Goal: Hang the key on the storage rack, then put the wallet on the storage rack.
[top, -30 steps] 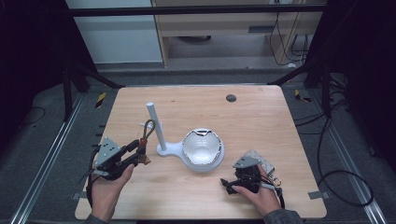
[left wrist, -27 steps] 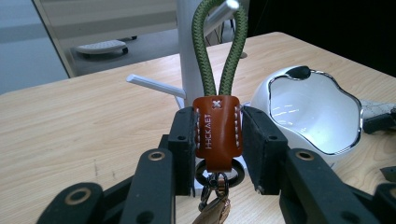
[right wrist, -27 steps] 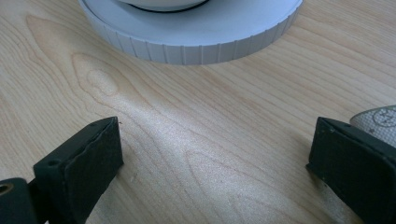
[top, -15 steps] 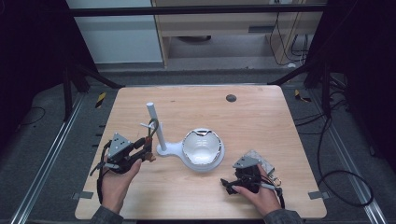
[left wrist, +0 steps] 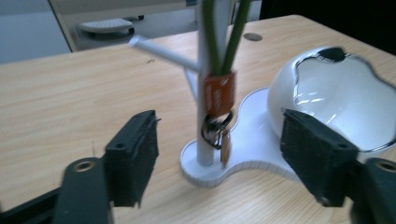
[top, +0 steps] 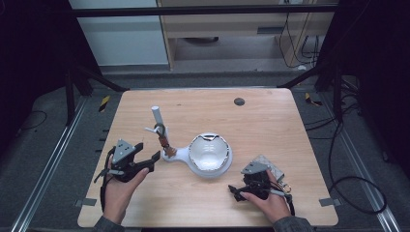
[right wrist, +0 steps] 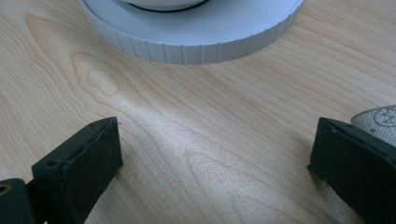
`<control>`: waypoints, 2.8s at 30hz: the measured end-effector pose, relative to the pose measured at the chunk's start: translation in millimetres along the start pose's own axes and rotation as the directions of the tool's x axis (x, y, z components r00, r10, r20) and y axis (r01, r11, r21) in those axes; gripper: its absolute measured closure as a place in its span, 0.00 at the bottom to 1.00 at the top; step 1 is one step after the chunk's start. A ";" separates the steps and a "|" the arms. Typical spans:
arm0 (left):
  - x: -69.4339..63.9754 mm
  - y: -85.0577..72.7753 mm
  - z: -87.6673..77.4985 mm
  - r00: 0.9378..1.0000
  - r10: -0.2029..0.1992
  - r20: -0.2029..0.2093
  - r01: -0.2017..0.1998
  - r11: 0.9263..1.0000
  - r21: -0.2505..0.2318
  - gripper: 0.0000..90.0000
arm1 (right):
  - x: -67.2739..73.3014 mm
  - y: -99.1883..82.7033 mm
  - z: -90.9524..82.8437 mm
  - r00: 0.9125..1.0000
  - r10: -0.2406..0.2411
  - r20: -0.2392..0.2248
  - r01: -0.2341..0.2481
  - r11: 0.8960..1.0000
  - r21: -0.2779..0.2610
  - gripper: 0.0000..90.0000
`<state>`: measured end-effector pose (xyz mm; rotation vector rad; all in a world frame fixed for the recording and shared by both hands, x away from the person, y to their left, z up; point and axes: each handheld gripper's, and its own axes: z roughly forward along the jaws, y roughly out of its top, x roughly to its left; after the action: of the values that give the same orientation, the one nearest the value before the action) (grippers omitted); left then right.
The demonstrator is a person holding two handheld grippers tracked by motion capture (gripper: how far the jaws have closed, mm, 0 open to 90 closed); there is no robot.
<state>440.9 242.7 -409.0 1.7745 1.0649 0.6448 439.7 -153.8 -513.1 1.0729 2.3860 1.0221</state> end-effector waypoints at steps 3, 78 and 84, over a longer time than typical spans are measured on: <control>10.8 -19.5 9.1 1.000 0.005 -0.004 -0.005 0.997 0.081 0.20 | 0.2 0.2 -0.1 1.000 0.001 0.003 -0.001 1.000 0.003 0.02; 47.3 -87.3 45.7 0.996 0.012 -0.090 0.018 0.945 0.328 0.01 | -87.7 30.1 -43.7 0.995 0.082 0.058 -0.100 0.834 0.543 0.19; 47.2 -87.2 45.8 0.996 0.013 -0.089 0.017 0.944 0.329 0.01 | -87.7 28.0 -38.2 0.995 0.085 0.055 -0.101 0.829 0.551 0.23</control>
<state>466.5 279.6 -508.7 2.0450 1.2961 0.5750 491.1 -224.9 -465.9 1.3870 2.7022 0.3182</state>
